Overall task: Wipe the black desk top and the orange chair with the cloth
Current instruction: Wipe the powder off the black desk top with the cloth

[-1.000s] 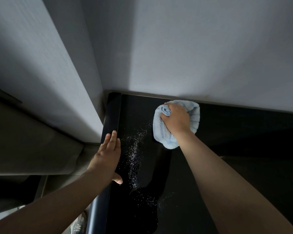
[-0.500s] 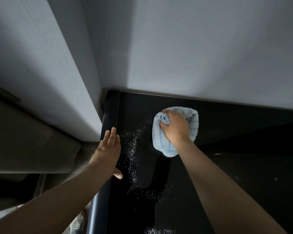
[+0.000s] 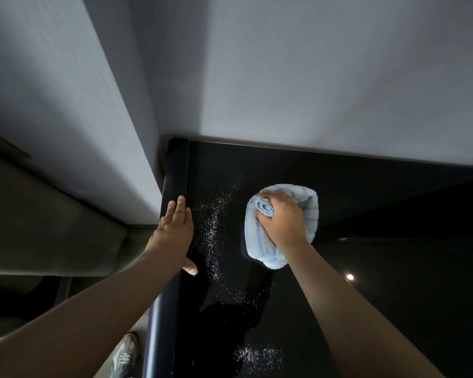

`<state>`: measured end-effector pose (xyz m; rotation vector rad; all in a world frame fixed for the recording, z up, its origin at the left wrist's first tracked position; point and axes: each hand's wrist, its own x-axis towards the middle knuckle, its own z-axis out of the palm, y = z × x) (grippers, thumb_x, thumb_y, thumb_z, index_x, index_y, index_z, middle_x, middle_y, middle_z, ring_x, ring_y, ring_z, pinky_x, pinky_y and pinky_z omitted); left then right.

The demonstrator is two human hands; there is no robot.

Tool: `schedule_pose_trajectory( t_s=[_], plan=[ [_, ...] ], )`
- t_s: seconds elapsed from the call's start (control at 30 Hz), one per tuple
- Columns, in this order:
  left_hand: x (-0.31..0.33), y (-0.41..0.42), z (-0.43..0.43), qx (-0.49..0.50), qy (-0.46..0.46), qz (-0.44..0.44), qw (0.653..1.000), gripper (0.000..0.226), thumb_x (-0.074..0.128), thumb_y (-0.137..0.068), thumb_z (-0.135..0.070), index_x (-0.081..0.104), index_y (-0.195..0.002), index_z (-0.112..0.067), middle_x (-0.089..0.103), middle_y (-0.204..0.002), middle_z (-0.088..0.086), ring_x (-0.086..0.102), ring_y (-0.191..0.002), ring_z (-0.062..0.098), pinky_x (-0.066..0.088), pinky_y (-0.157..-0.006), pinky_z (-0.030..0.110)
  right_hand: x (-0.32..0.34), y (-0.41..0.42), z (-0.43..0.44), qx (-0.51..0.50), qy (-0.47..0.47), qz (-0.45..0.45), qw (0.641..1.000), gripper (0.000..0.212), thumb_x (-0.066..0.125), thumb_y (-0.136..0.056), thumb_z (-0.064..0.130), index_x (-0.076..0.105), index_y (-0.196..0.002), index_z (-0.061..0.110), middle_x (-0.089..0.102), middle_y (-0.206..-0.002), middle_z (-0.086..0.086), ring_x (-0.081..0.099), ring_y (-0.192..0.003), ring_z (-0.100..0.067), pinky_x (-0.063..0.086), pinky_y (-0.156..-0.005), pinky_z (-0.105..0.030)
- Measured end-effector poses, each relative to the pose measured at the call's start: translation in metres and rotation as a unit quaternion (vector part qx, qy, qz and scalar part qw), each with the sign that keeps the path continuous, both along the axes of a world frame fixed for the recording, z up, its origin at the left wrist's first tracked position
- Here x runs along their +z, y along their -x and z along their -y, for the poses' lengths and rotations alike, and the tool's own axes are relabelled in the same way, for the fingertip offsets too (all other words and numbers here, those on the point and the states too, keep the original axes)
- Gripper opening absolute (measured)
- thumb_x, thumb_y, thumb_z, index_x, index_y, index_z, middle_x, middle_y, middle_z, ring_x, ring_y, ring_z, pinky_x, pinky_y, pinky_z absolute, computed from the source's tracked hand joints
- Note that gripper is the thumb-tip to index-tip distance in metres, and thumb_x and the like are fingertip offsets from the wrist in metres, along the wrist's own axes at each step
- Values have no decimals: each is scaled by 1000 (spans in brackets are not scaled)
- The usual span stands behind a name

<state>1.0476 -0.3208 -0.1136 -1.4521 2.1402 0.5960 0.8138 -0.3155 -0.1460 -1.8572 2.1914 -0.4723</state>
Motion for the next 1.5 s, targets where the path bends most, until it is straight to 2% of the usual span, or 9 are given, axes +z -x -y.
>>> schedule_pose_trajectory(
  t_s=[0.43, 0.7, 0.93, 1.07, 1.23, 1.5],
  plan=[
    [0, -4, -2, -3, 7, -23, 1000, 139, 80, -59, -60, -5, -150, 2, -20, -156, 21, -9, -147, 35, 12, -120, 38, 1, -5, -58, -10, -56, 28, 998, 39, 67, -84, 22, 63, -123, 23, 63, -127, 7, 50, -127, -15, 39, -107, -43],
    [-3, -13, -6, 4, -3, -64, 998, 135, 81, -63, -57, -6, -151, -3, -27, -156, 16, -16, -147, 32, 14, -120, 40, 2, -9, -76, -9, -59, 25, 998, 38, 64, -87, 24, 63, -124, 21, 62, -129, 5, 48, -129, -15, 36, -110, -39],
    [-3, -17, -41, 0, 20, -87, 996, 111, 62, -79, -63, -3, -153, -11, -25, -157, 11, -19, -146, 33, 3, -121, 46, 6, -12, -95, -10, -59, 44, 997, 39, 69, -84, 21, 64, -123, 23, 62, -128, 8, 47, -129, -14, 30, -110, -33],
    [-2, -23, -72, -16, 13, -74, 997, 118, 62, -74, -69, -7, -153, -14, -29, -156, 9, -24, -144, 34, 0, -120, 48, 7, -14, -108, -13, -57, 53, 997, 40, 69, -82, 20, 64, -121, 25, 62, -127, 10, 46, -129, -13, 30, -111, -35],
    [0, -29, -107, -37, 9, -8, 999, 139, 62, -59, -81, -14, -151, -9, -33, -153, 14, -25, -143, 37, 2, -119, 50, 3, -17, -126, -17, -56, 49, 997, 40, 69, -80, 19, 66, -120, 23, 63, -125, 10, 49, -127, -15, 38, -107, -43],
    [-5, -35, -119, -34, -2, -7, 999, 148, 74, -54, -72, -16, -150, -4, -33, -153, 16, -21, -145, 34, 9, -119, 38, 0, -16, -146, 0, -48, 46, 998, 40, 71, -78, 19, 67, -117, 22, 65, -123, 9, 52, -124, -16, 40, -106, -40]
  ],
)
